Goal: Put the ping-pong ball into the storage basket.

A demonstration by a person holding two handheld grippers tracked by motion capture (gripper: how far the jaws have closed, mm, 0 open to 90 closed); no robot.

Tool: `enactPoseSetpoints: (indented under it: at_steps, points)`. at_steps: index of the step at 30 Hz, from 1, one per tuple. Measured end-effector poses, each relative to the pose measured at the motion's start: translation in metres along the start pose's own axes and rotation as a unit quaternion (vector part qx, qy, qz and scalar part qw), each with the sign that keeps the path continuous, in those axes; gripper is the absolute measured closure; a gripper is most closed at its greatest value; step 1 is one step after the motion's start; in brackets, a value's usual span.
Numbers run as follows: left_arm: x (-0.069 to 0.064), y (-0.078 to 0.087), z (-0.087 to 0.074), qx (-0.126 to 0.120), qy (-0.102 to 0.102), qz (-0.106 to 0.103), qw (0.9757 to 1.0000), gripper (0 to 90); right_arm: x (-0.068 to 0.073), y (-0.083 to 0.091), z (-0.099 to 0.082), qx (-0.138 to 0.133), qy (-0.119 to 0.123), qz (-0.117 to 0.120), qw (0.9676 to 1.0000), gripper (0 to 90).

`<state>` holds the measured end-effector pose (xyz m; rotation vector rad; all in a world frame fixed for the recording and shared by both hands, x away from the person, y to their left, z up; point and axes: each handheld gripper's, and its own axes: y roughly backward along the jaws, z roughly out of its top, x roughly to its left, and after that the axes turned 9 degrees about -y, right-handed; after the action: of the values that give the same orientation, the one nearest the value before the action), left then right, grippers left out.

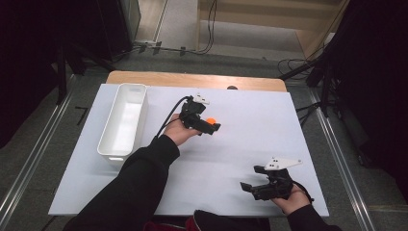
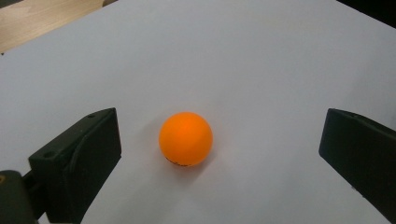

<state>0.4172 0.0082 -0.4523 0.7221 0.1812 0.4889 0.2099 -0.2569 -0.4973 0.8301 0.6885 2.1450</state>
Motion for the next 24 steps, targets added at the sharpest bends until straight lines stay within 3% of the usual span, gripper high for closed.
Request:
enactPoseSetpoints:
  at_steps: [3, 7, 9, 19, 24]
  points:
    - [0.001, -0.003, 0.001, 0.004, -0.004, 0.006, 1.0000, 0.0, 0.000, 0.000, 0.000, 0.001, 0.001, 0.001, 1.0000, 12.2]
    - [0.004, -0.007, 0.000, -0.002, 0.009, 0.004, 1.0000, 0.0, 0.001, -0.001, 0.000, 0.000, 0.003, -0.001, 1.0000, 12.2]
    - [0.007, -0.012, 0.000, 0.011, 0.012, 0.010, 0.9998, 0.0, 0.000, 0.000, 0.000, 0.001, 0.002, -0.001, 1.0000, 12.2]
    - [0.007, -0.020, 0.008, 0.017, -0.001, 0.021, 0.9996, 0.0, 0.001, -0.001, 0.000, 0.001, 0.003, 0.000, 1.0000, 12.3]
    - [0.006, -0.024, 0.008, 0.014, 0.003, 0.018, 0.9997, 0.0, 0.001, -0.001, -0.001, 0.003, 0.003, 0.001, 1.0000, 12.2]
